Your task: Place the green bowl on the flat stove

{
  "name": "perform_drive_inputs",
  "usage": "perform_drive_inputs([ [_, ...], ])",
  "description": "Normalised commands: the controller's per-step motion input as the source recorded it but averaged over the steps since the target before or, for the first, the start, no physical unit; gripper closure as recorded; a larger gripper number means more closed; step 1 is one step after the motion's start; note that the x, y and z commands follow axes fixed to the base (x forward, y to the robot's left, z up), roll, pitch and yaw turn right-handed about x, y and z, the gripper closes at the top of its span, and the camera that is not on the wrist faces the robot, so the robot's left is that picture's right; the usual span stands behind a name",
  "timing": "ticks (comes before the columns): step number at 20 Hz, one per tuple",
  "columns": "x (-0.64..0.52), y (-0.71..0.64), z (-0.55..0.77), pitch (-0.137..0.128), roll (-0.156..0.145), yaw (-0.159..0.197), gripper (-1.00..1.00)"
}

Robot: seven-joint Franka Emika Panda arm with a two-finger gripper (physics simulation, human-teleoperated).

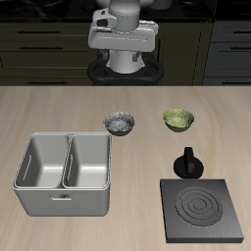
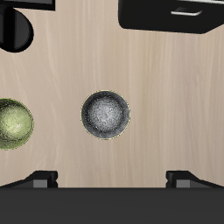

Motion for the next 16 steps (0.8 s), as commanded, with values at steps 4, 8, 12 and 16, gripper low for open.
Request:
perform_drive_inputs([
  [4, 0.38, 0.62, -0.34, 0.049, 0.030, 0.009, -1.00],
  [8, 0.47, 0.98, -0.40, 0.071, 0.107, 0.067, -1.00],
  [12, 0.31, 0.71, -0.27, 0.055, 0.054, 0.024, -1.00],
  [16, 0.18, 0.67, -0.26, 0.049, 0.044, 0.023, -1.00],
])
